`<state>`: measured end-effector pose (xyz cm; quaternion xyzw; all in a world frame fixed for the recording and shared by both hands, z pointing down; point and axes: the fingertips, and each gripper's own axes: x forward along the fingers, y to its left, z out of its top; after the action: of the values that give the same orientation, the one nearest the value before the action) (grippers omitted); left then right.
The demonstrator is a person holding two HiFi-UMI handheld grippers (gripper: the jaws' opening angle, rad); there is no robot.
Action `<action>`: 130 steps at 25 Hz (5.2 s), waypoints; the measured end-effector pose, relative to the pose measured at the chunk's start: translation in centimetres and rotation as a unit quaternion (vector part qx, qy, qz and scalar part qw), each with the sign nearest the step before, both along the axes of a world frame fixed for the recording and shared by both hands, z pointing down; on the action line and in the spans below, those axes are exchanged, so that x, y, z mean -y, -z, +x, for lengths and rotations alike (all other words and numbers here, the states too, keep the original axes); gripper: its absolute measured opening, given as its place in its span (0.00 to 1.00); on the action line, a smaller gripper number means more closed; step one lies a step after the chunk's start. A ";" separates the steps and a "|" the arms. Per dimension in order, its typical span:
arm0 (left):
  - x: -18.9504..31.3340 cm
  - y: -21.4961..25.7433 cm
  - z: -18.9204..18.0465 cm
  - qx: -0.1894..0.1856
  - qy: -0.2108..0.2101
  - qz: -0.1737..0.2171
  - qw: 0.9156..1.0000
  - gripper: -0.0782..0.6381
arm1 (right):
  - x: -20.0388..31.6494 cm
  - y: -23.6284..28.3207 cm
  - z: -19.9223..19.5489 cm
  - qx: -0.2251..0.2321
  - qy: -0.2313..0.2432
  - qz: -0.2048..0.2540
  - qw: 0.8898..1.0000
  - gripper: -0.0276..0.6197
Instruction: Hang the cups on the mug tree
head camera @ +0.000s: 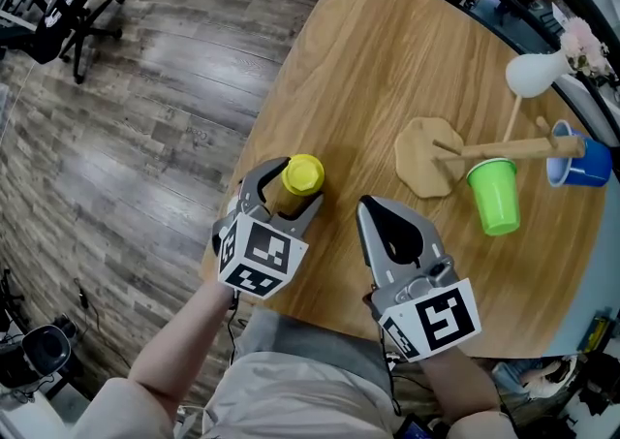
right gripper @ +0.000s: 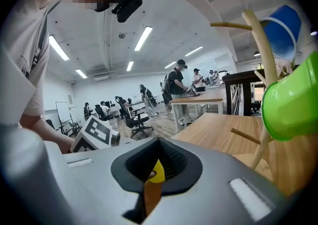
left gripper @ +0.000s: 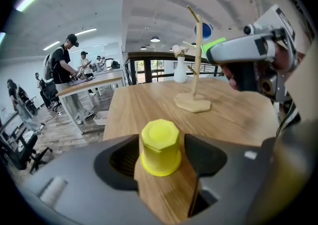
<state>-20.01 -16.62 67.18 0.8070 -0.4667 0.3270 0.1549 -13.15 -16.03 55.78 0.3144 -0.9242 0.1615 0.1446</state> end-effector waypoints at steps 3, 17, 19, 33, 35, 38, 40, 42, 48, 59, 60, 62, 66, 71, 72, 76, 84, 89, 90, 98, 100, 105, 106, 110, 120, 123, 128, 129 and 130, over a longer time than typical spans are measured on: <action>0.5 0.1 0.5 -0.006 0.000 0.005 1.000 0.51 | -0.3 -0.6 0.2 -0.004 0.003 -0.004 1.000 0.04; -0.2 1.6 1.7 -0.017 -0.008 0.019 1.000 0.44 | -2.2 -0.6 1.9 -0.004 -0.010 -0.004 1.000 0.04; -0.2 2.9 1.7 -0.024 -0.003 0.026 0.999 0.44 | -2.5 0.4 2.2 -0.003 -0.011 0.001 1.000 0.04; -2.1 16.6 5.7 -0.022 -0.018 0.102 0.994 0.45 | -4.8 11.6 8.1 -0.012 -0.043 0.069 0.997 0.04; -2.6 18.6 6.3 -0.024 -0.019 0.109 0.994 0.44 | -5.1 14.0 9.1 -0.012 -0.051 0.083 0.995 0.04; -3.8 21.8 7.4 -0.025 -0.026 0.120 0.992 0.45 | -5.9 17.5 10.9 -0.010 -0.066 0.105 0.992 0.04; -4.8 24.2 8.5 -0.022 -0.038 0.131 0.990 0.45 | -6.7 19.9 12.1 -0.004 -0.075 0.117 0.990 0.04; -5.7 26.8 9.4 -0.019 -0.049 0.149 0.987 0.45 | -7.6 22.3 13.1 0.001 -0.080 0.133 0.988 0.04; -8.3 33.3 11.6 -0.029 -0.063 0.191 0.979 0.44 | -10.7 28.0 15.4 0.015 -0.093 0.171 0.981 0.04; -12.0 39.5 15.4 -0.037 -0.083 0.237 0.967 0.45 | -15.1 34.5 18.9 0.038 -0.098 0.213 0.971 0.04; -12.1 39.6 15.6 -0.039 -0.084 0.239 0.967 0.45 | -15.1 34.6 19.0 0.038 -0.100 0.214 0.971 0.04; -12.2 39.7 15.7 -0.040 -0.087 0.239 0.966 0.45 | -15.2 34.4 19.2 0.036 -0.104 0.214 0.971 0.04; -12.3 39.2 14.9 -0.039 -0.086 0.240 0.966 0.44 | -15.2 33.3 18.7 0.035 -0.108 0.207 0.972 0.04; -8.7 40.1 15.4 -0.061 -0.058 0.243 0.966 0.44 | -12.6 32.3 19.9 0.031 -0.113 0.191 0.975 0.04; -7.9 40.4 15.6 -0.065 -0.056 0.244 0.966 0.44 | -12.0 32.1 20.0 0.030 -0.114 0.189 0.975 0.04; -7.7 41.0 15.6 -0.076 -0.057 0.260 0.961 0.45 | -12.4 31.3 19.6 0.025 -0.118 0.193 0.974 0.04; -3.5 43.1 16.1 -0.085 -0.054 0.269 0.958 0.45 | -9.0 32.6 20.1 0.019 -0.132 0.202 0.970 0.04; -1.2 42.4 15.8 -0.098 -0.050 0.265 0.958 0.45 | -7.3 31.9 19.7 0.014 -0.137 0.198 0.970 0.04; -0.6 42.3 15.6 -0.098 -0.050 0.263 0.958 0.44 | -6.8 31.8 19.6 0.013 -0.138 0.197 0.971 0.04; 3.0 40.7 15.8 -0.119 -0.048 0.249 0.960 0.44 | -3.7 30.3 18.8 0.012 -0.139 0.181 0.974 0.04; 3.9 39.9 16.0 -0.120 -0.051 0.243 0.961 0.44 | -2.9 29.7 18.4 0.011 -0.137 0.177 0.975 0.04; 5.9 37.9 16.0 -0.135 -0.051 0.218 0.965 0.44 | -1.2 28.8 18.2 0.006 -0.138 0.164 0.977 0.04; 6.2 37.6 16.0 -0.141 -0.051 0.213 0.965 0.44 | -0.8 28.6 18.2 0.005 -0.139 0.161 0.977 0.04; 7.2 36.2 16.2 -0.150 -0.053 0.200 0.967 0.44 | 0.1 27.7 18.4 0.002 -0.144 0.151 0.978 0.04; 9.0 32.8 17.7 -0.170 -0.074 0.163 0.969 0.45 | 2.6 25.4 18.6 -0.003 -0.150 0.129 0.980 0.04; 9.0 32.1 18.3 -0.178 -0.079 0.155 0.968 0.45 | 2.8 24.8 18.7 -0.006 -0.151 0.123 0.981 0.04; 9.7 31.2 17.8 -0.188 -0.069 0.148 0.969 0.45 | 3.1 23.9 18.3 -0.009 -0.146 0.113 0.983 0.04; 9.8 30.8 17.5 -0.183 -0.066 0.144 0.970 0.45 | 3.1 23.7 18.2 -0.009 -0.146 0.111 0.983 0.04; 9.7 30.3 17.3 -0.176 -0.065 0.139 0.972 0.45 | 3.0 23.5 18.1 -0.009 -0.145 0.109 0.983 0.04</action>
<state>-2.66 -26.37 36.92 0.8943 -0.4194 0.1212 0.0988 4.94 -19.05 32.29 0.4607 -0.8794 0.0760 0.0927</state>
